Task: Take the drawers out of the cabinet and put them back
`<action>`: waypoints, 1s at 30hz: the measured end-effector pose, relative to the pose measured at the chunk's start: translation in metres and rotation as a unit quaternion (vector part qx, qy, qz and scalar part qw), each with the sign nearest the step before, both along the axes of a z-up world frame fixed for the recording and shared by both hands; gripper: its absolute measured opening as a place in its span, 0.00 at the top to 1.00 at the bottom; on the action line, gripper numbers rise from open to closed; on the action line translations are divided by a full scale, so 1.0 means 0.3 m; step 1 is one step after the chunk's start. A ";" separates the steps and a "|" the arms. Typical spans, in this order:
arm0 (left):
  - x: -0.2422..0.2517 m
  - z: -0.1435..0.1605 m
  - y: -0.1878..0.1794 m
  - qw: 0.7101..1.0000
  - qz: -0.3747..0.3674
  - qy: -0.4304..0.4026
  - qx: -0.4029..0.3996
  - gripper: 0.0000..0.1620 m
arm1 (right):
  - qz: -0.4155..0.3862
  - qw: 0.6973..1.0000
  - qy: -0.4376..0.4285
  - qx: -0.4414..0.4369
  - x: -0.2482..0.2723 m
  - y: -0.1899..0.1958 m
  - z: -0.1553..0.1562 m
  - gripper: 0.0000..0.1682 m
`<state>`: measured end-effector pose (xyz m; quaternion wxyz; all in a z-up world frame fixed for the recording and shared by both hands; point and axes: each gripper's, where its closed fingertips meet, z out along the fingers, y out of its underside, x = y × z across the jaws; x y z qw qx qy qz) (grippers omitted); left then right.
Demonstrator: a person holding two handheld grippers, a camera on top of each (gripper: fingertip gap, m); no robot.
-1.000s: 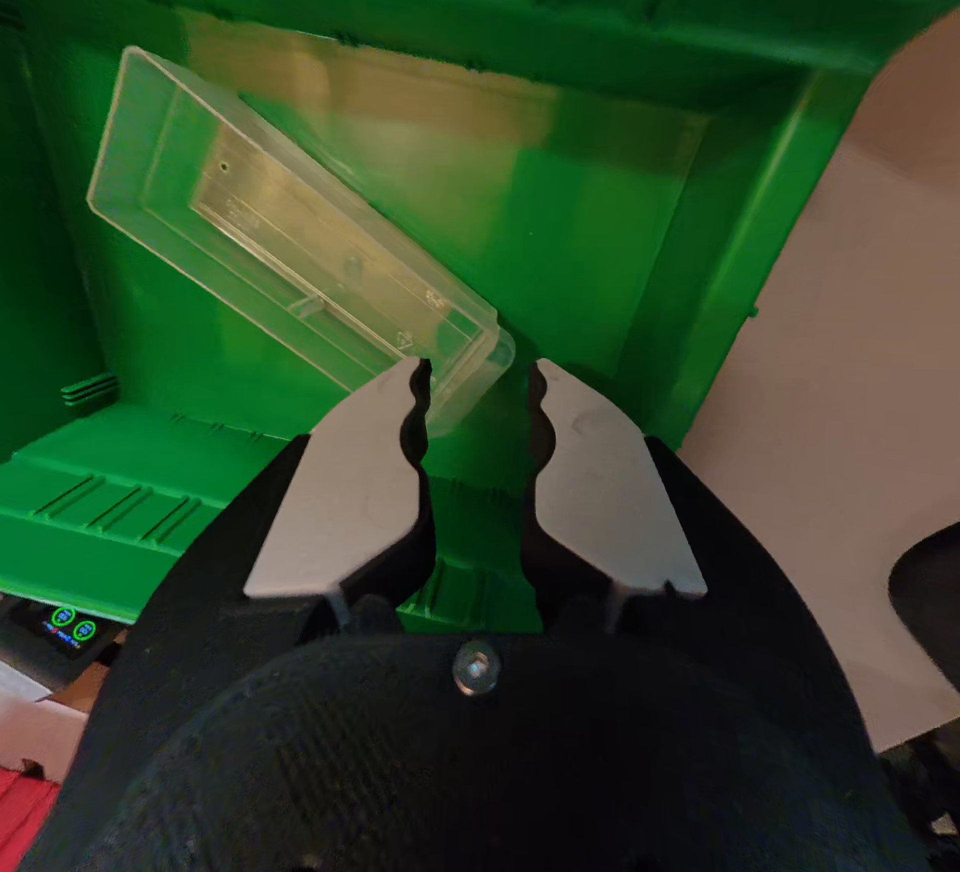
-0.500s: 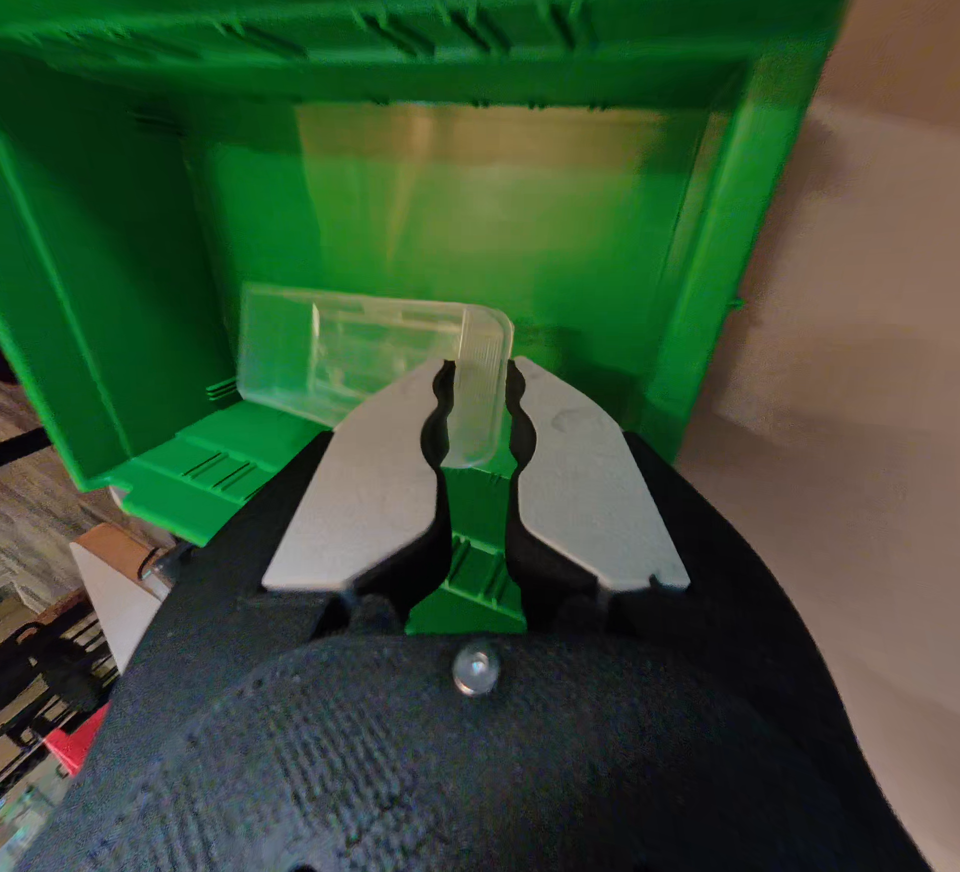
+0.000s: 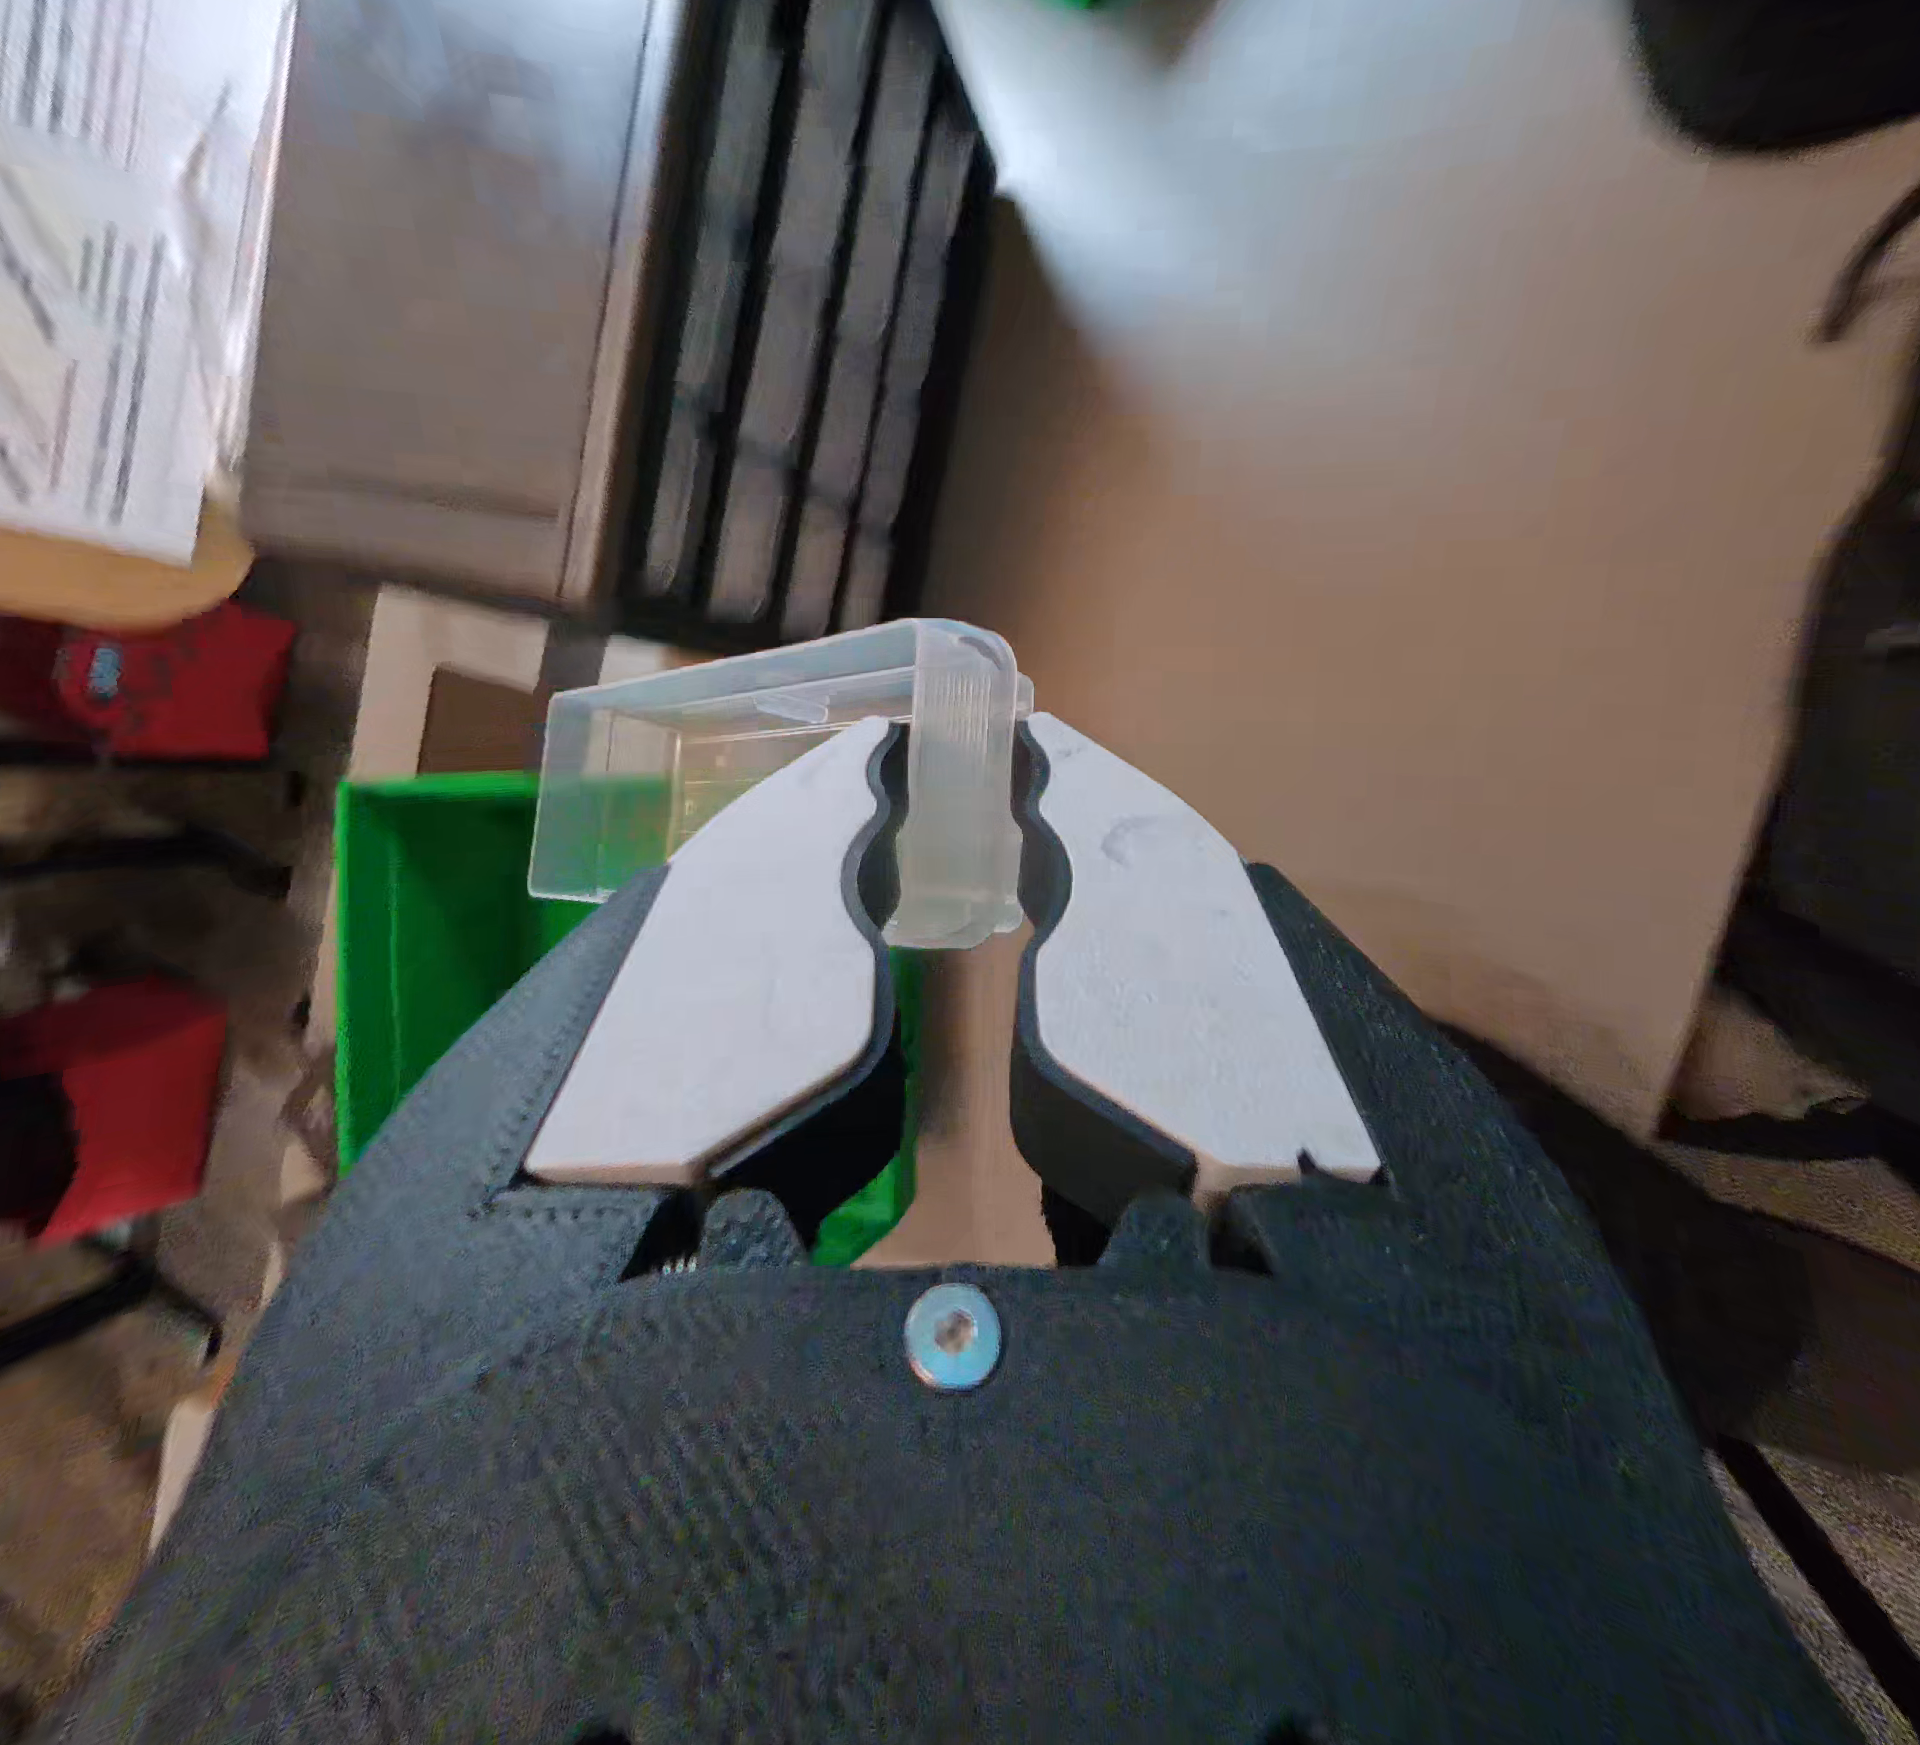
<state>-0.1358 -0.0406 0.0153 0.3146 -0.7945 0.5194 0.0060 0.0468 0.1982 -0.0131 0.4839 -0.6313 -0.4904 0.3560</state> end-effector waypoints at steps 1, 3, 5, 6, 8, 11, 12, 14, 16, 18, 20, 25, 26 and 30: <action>0.064 0.023 -0.021 1.000 -0.017 -0.015 -0.005 0.88 | -0.001 1.000 -0.001 0.001 0.000 0.000 0.000 1.00; 0.187 0.050 -0.058 0.997 -0.052 -0.044 -0.021 0.88 | -0.004 1.000 -0.004 0.004 0.001 0.000 0.000 1.00; 0.297 0.056 -0.080 0.993 -0.086 -0.067 -0.041 0.88 | -0.008 1.000 -0.009 0.008 0.001 0.000 0.000 1.00; 0.346 0.056 -0.083 0.991 -0.100 -0.077 -0.049 0.88 | -0.009 1.000 -0.011 0.010 0.001 0.000 -0.001 1.00; 0.431 0.050 -0.070 0.986 -0.123 -0.092 -0.058 0.88 | -0.012 1.000 -0.015 0.014 0.002 0.000 -0.001 1.00; 0.542 0.041 -0.024 0.981 -0.147 -0.113 -0.061 0.88 | -0.014 1.000 -0.019 0.018 0.002 0.000 -0.001 1.00; 0.577 0.039 -0.005 0.979 -0.154 -0.118 -0.059 0.88 | -0.015 1.000 -0.019 0.019 0.002 0.000 -0.001 1.00; 0.638 0.030 0.039 0.977 -0.162 -0.126 -0.052 0.88 | -0.015 0.999 -0.020 0.020 0.003 0.000 -0.001 1.00; 0.688 0.021 0.083 0.977 -0.163 -0.130 -0.042 0.88 | -0.016 0.999 -0.020 0.020 0.002 0.000 -0.001 1.00; 0.724 0.013 0.124 0.977 -0.163 -0.131 -0.031 0.88 | -0.016 0.999 -0.021 0.021 0.002 0.000 -0.001 1.00; 0.746 0.003 0.164 0.979 -0.157 -0.129 -0.019 0.88 | -0.015 0.999 -0.021 0.021 0.002 0.000 -0.001 1.00; 0.756 -0.038 0.224 0.985 -0.138 -0.106 0.002 0.88 | -0.013 0.999 -0.020 0.021 0.002 0.000 -0.001 1.00; 0.756 -0.041 0.230 0.985 -0.139 -0.099 0.014 0.88 | -0.013 0.999 -0.020 0.022 0.002 0.001 -0.001 1.00; 0.764 -0.061 0.245 0.985 -0.144 -0.080 0.055 0.88 | -0.013 0.999 -0.020 0.021 0.002 0.001 -0.001 1.00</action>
